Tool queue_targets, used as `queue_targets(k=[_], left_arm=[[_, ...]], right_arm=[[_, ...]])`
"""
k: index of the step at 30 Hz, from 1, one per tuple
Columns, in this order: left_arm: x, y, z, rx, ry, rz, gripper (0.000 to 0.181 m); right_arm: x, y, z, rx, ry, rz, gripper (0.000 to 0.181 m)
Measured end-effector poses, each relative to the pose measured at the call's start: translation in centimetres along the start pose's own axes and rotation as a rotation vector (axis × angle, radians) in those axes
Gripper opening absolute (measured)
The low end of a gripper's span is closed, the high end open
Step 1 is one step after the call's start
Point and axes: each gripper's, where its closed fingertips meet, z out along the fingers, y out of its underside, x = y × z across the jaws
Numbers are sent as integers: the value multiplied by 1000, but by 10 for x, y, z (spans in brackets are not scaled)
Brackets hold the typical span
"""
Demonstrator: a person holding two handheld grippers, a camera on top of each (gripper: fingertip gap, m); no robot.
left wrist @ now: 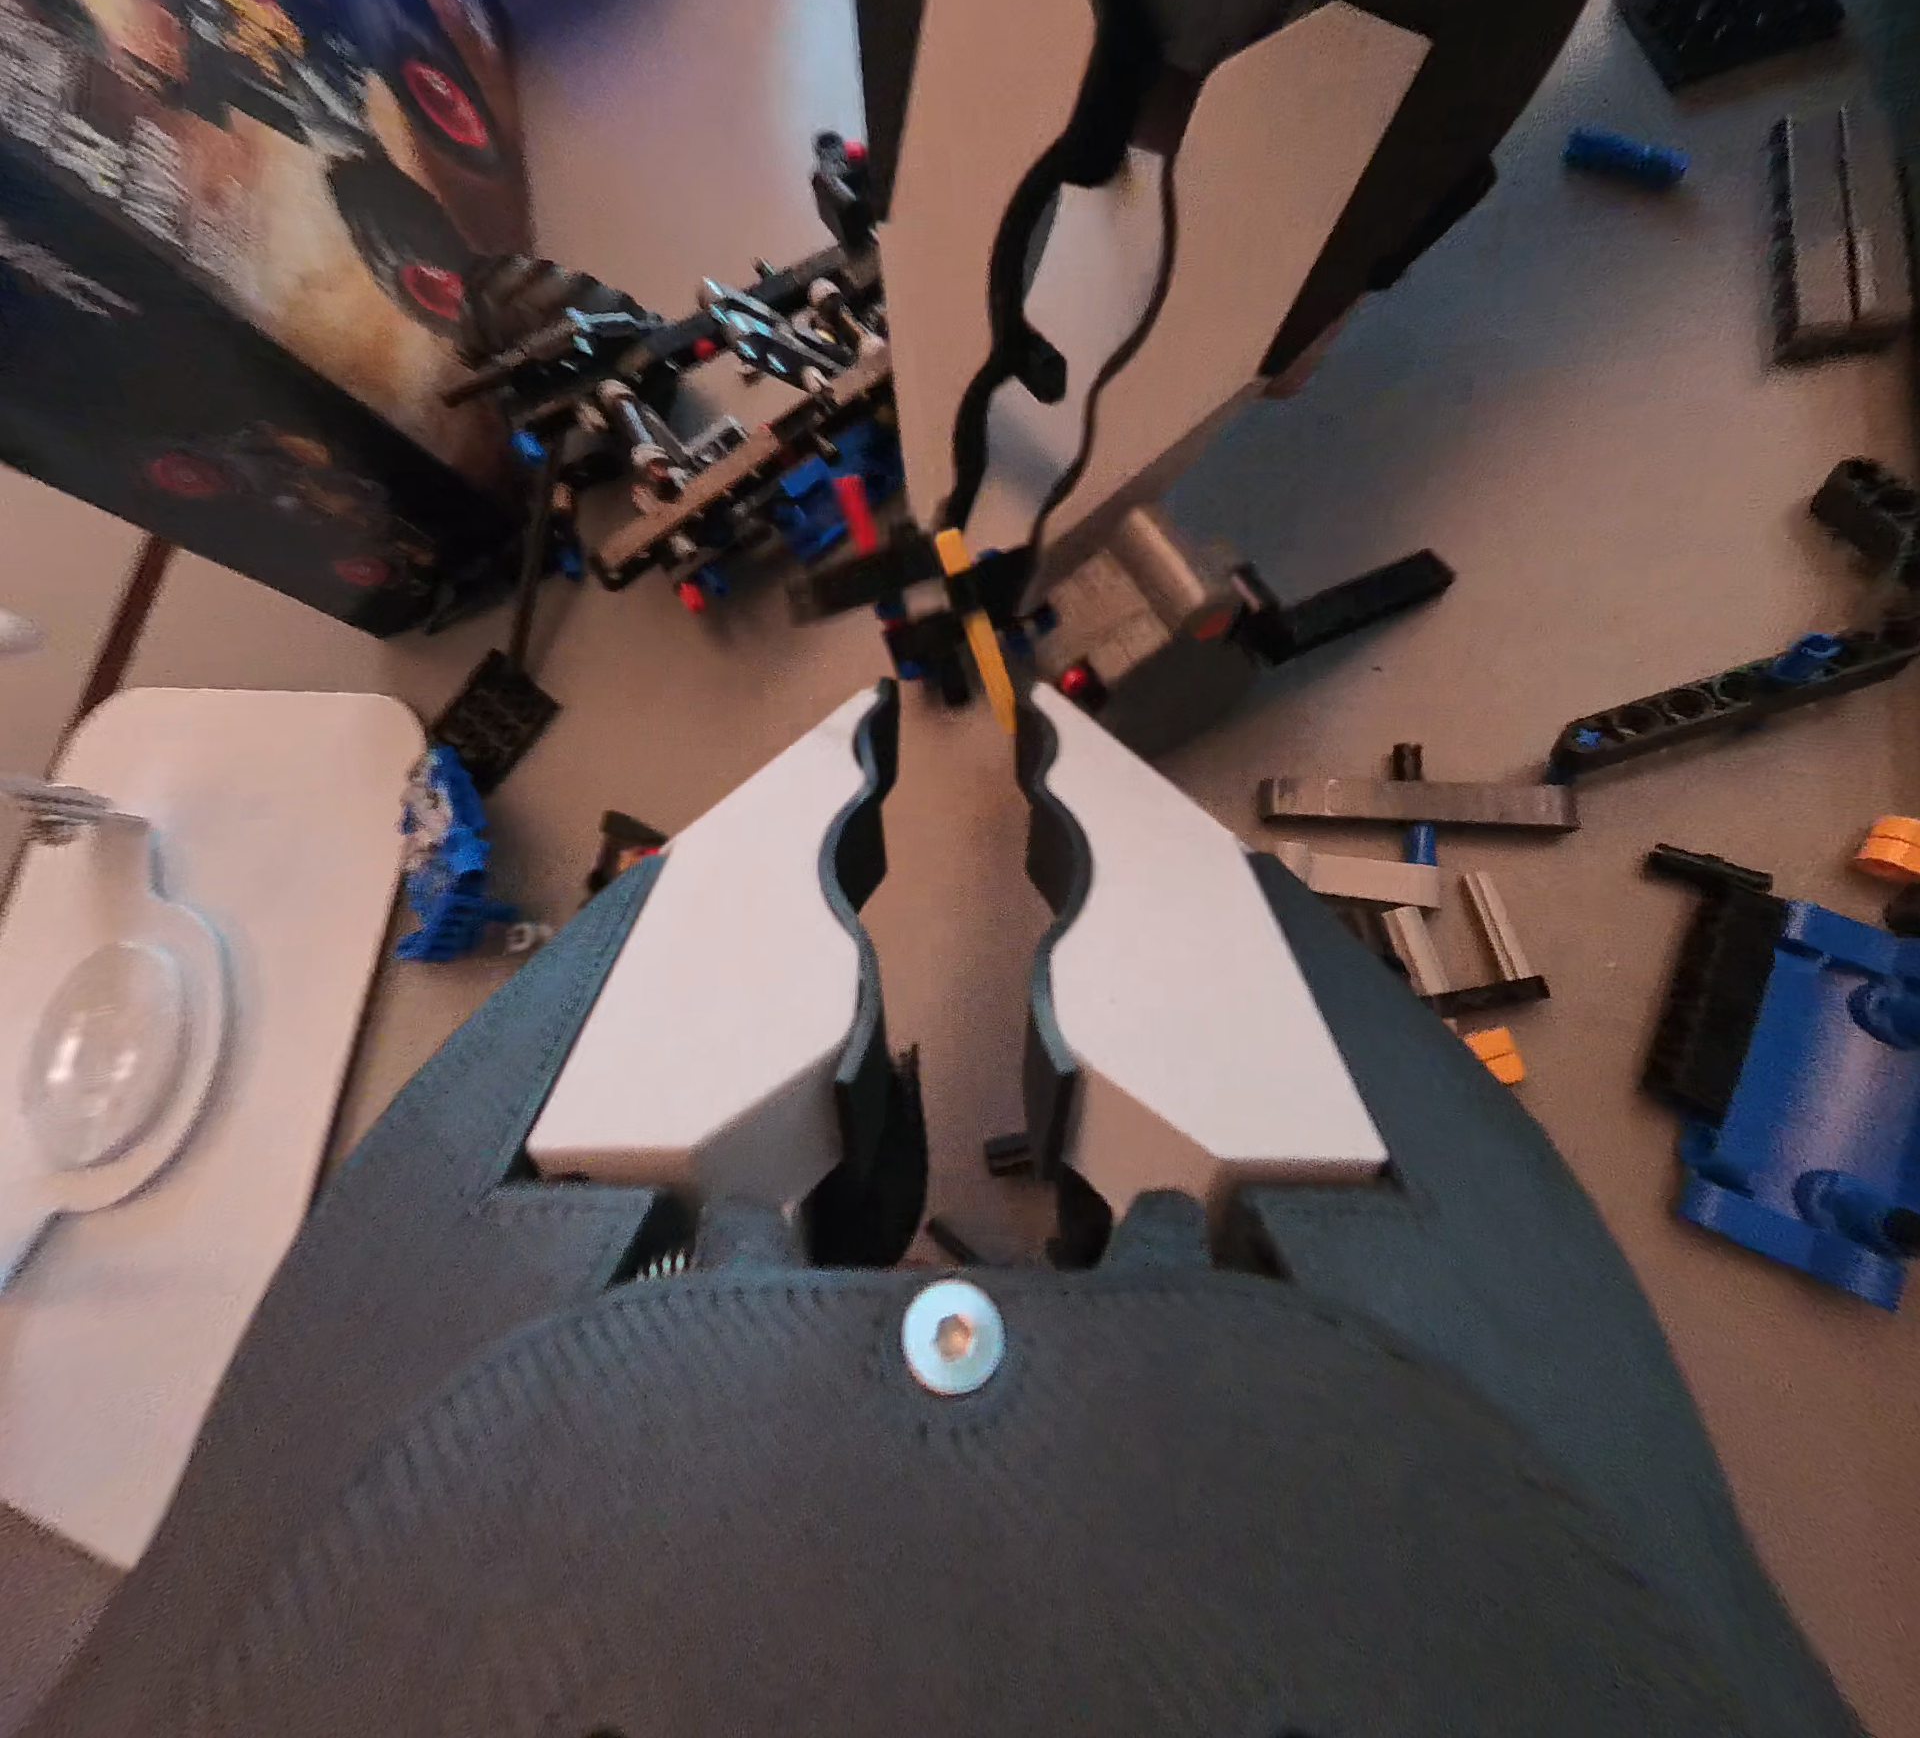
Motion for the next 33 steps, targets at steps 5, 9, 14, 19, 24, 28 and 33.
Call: queue_targets(k=[5, 9, 14, 19, 24, 28, 33], left_arm=[[13, 2, 16, -2, 63, -12, 10], [6, -4, 11, 33, 22, 3, 7], [0, -18, -1, 116, -4, -10, 2], [-3, -23, -11, 133, -48, 25, 2], [0, -26, -14, 157, 0, -21, 2], [10, -28, -13, 152, 56, -38, 1], [8, -26, -11, 158, 80, -120, 2]], right_arm=[[-2, -6, 5, 11, 19, -17, 9], [3, -12, -1, 60, 24, 18, 8], [9, -25, -14, 177, -4, 94, 8], [10, -41, -31, 285, -39, 146, 6], [6, -42, -35, 207, 81, -51, 13], [1, -39, -23, 117, 198, -264, 23], [5, -42, -22, 45, 344, -434, 9]])
